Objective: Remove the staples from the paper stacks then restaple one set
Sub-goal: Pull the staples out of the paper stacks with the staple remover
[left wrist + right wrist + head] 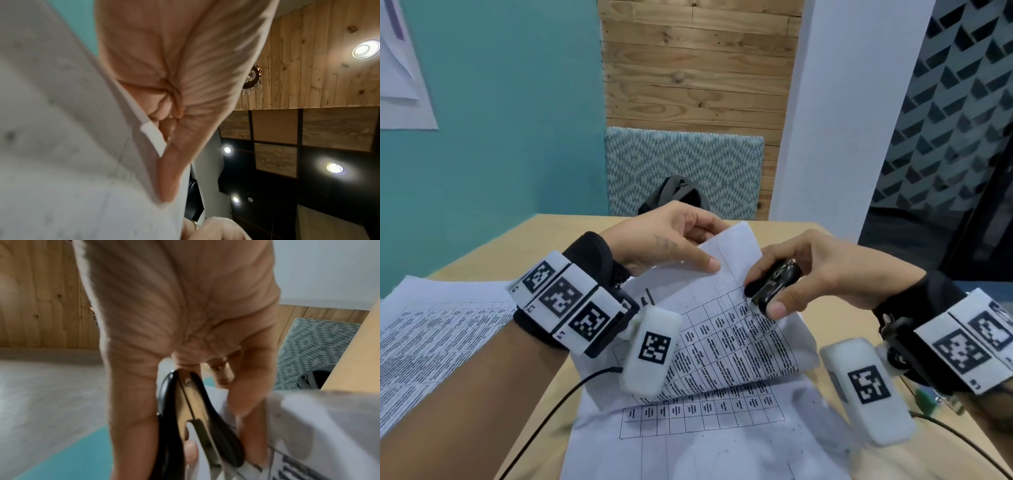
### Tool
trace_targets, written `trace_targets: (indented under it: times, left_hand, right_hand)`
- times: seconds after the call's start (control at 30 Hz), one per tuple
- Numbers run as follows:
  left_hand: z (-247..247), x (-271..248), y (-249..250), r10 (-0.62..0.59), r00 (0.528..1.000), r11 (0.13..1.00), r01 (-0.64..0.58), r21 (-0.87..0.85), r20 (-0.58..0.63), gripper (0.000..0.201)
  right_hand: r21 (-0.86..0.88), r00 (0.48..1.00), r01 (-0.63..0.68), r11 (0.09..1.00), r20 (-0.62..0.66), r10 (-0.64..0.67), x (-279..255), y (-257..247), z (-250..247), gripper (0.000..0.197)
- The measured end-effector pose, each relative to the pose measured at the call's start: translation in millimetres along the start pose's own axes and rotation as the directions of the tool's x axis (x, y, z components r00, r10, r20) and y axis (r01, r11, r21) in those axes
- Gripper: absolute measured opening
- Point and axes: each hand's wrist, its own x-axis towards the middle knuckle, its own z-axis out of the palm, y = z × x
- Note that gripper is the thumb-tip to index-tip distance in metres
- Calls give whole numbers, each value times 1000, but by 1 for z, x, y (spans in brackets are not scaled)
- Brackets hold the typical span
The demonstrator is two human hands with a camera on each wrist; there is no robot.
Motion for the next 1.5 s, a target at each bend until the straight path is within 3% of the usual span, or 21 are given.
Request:
trace_targets:
  times: [0.17, 0.33, 0.43, 0.6, 0.7, 0.8, 0.9, 0.93, 1.07, 1.13, 1.2, 1.3, 1.37, 1.43, 1.5]
  left_hand:
    - [3, -1, 6, 23, 999, 999, -21, 47, -41, 45]
    - [-36, -24, 19, -14, 989, 981, 42, 189, -144, 51]
    - [-67, -48, 5, 27, 976, 992, 0, 123, -216, 65]
    - [-61, -63, -51, -17, 977, 996, -1, -86, -211, 72]
    - [-36, -51, -65, -21, 955, 997, -3, -80, -296, 73]
    - [-27, -39, -61, 42, 901, 992, -88, -88, -431, 71]
    - [-29, -30, -44, 98, 806, 981, -176, -78, -584, 19]
    - [-32, -29, -37, 124, 766, 976, -208, -61, -631, 14]
    - [-53, -34, -2, 288, 657, 938, -339, 68, -697, 15]
    - [-68, -44, 20, 334, 612, 920, -378, 106, -717, 18]
    - [-88, -59, 42, 340, 558, 927, -336, 168, -757, 20]
    - [-115, -83, 64, 290, 521, 957, -178, 230, -803, 28]
    - [-131, -99, 66, 180, 504, 980, -21, 196, -845, 36]
    - [-141, -118, 64, 47, 488, 967, 198, 163, -872, 28]
    - [-157, -140, 51, -175, 509, 881, 462, 96, -843, 52]
  right_hand:
    - [-7, 1000, -21, 1000, -18, 20, -3, -5, 0, 42]
    - [36, 982, 35, 999, -186, -27, -8, -8, -10, 43]
    - [121, 955, 94, 988, -291, -55, -11, -10, -19, 36]
    - [191, 918, 182, 965, -384, -97, -10, -9, -25, 68]
    - [210, 919, 174, 962, -386, -83, -9, -9, -23, 54]
    - [200, 903, 164, 966, -425, -65, -10, -11, -22, 43]
    - [187, 882, 175, 967, -467, -70, -11, -11, -23, 39]
    - [183, 879, 170, 968, -473, -65, -12, -12, -23, 40]
    - [143, 894, 125, 982, -446, -48, -9, -8, -22, 50]
    - [126, 900, 91, 988, -435, -27, -7, -4, -19, 45]
    - [118, 920, 44, 992, -393, 6, -4, -1, -15, 48]
    - [75, 966, -57, 996, -246, 74, 1, 5, -1, 37]
    - [-8, 981, -103, 995, -166, 100, 5, 8, 9, 24]
    - [-97, 986, -114, 989, -130, 101, 7, 11, 16, 21]
    - [-130, 986, -128, 983, -126, 112, 8, 13, 19, 24]
